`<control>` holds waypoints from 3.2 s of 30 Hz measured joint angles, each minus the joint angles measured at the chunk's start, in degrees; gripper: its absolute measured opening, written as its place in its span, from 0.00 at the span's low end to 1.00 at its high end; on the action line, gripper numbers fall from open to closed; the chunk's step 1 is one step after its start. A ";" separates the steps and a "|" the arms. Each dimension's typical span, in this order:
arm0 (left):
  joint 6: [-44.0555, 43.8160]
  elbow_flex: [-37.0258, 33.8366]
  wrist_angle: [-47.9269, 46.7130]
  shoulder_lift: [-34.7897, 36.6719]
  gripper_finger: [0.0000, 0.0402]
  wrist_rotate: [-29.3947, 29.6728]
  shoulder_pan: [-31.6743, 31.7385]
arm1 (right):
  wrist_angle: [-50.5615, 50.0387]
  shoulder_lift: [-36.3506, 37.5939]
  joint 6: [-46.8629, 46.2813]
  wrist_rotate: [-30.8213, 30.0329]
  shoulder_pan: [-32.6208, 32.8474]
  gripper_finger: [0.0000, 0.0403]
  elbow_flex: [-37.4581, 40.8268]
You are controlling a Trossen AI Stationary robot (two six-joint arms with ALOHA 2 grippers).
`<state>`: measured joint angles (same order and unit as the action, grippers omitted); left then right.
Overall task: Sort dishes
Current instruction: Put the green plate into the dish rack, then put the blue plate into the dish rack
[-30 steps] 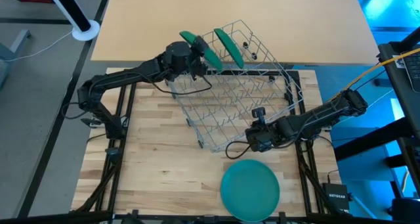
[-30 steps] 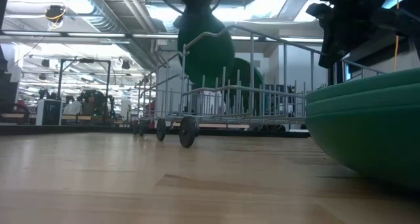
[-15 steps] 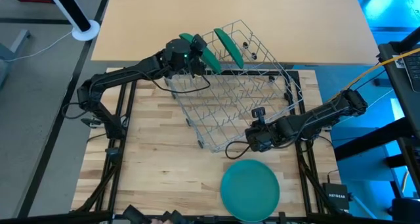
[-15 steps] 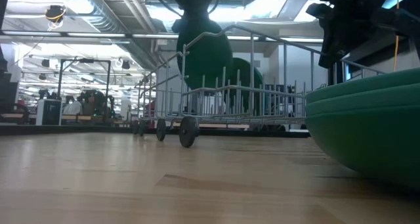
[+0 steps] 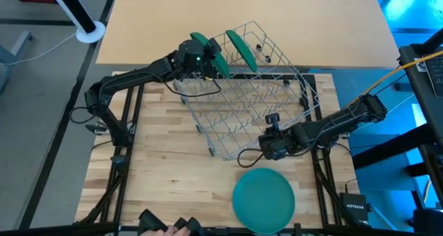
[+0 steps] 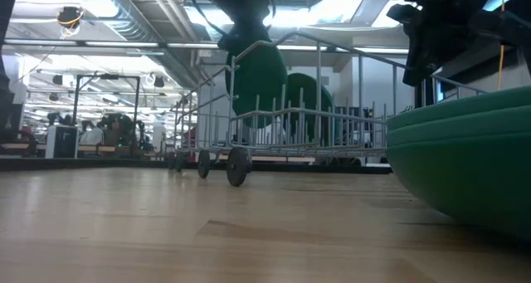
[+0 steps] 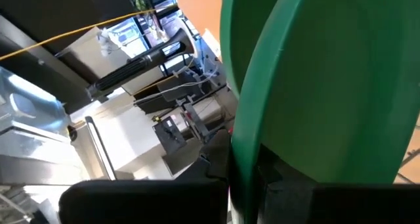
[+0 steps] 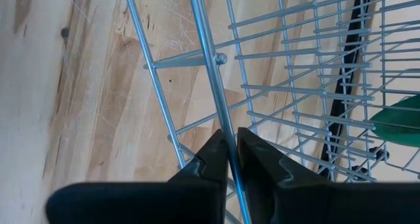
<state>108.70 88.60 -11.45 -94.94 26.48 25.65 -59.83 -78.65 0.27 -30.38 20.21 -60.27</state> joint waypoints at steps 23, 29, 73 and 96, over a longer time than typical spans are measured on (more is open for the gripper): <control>-9.89 -0.03 -11.12 -1.46 0.08 -0.84 -2.43 | -0.31 0.00 0.09 0.13 0.04 0.09 0.00; -15.84 -0.11 -14.75 -1.51 0.17 -0.86 -2.43 | -0.09 0.00 0.09 0.03 0.02 0.09 0.00; -47.48 -0.11 -27.05 0.39 0.39 22.22 -23.31 | -0.57 -0.13 0.06 -0.08 -0.02 0.09 -1.82; -92.01 -0.02 -31.64 5.68 0.39 21.86 -42.89 | -0.03 -0.09 -0.51 9.49 -0.01 0.12 -3.52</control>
<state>16.69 88.58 -43.09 -89.25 48.34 -17.25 -59.87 -78.75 -0.23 -20.88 20.19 -63.79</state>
